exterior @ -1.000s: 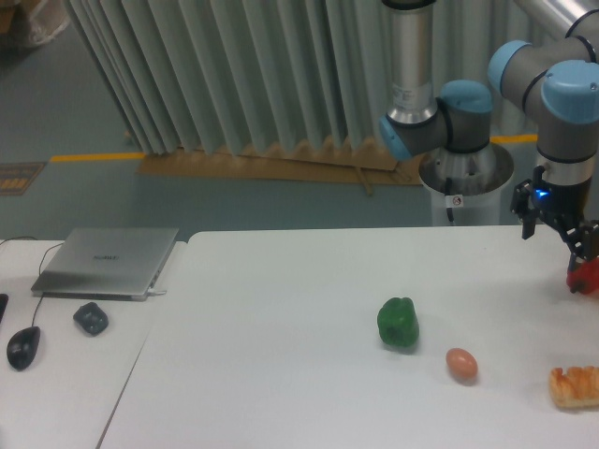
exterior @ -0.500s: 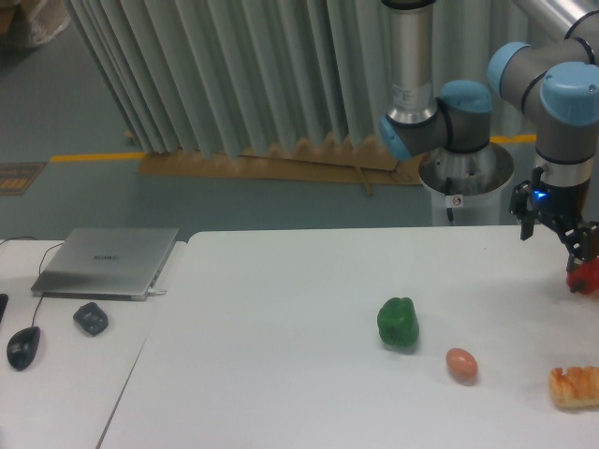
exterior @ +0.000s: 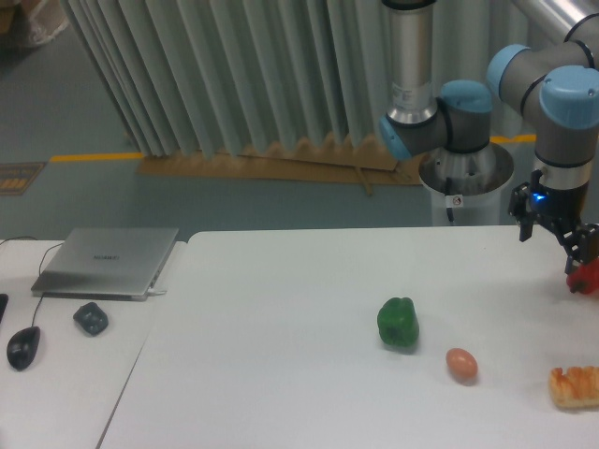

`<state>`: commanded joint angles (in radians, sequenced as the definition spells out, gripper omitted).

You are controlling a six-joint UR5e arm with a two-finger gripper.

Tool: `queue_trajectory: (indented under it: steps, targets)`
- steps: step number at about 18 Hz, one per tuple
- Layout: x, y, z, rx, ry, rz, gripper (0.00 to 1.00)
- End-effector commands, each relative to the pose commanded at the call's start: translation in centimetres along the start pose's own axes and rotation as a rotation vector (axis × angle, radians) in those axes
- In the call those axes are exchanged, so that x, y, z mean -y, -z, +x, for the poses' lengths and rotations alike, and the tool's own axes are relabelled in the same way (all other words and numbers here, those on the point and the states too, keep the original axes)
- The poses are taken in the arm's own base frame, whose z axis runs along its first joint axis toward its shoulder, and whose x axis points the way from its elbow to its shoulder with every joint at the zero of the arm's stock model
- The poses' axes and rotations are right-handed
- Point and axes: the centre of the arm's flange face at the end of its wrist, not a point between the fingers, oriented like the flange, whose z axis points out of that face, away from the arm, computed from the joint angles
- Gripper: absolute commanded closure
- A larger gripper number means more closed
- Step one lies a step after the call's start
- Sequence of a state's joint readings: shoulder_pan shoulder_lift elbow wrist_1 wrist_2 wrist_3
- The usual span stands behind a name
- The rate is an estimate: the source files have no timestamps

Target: Place the red peppers in a basket

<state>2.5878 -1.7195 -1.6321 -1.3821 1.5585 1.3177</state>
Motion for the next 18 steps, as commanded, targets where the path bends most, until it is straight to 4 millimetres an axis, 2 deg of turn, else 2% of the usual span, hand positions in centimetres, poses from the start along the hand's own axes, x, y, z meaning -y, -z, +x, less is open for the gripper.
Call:
queue_trajectory:
  steps: [2, 5, 8, 10, 11, 14, 16, 18]
  targets:
    - [0.6, -2.4, 0.8, -0.036, -0.021, -0.026, 0.00]
    - [2.6, -3.9, 0.3, 0.004, -0.189, -0.223, 0.00]
    - [2.5, -5.6, -0.4, -0.009, -0.198, -0.270, 0.00]
    - [0.7, -5.0, -1.4, -0.007, -0.158, -0.257, 0.00]
    - [-0.1, -5.6, -1.6, -0.028, -0.128, -0.243, 0.00]
    - [-4.6, -6.8, -2.8, -0.094, 0.101, -0.188, 0.00]
    - [-5.9, -6.7, -3.4, -0.103, 0.151, -0.164, 0.00]
    - [-6.5, -7.7, -2.9, -0.128, 0.204, -0.143, 0.00]
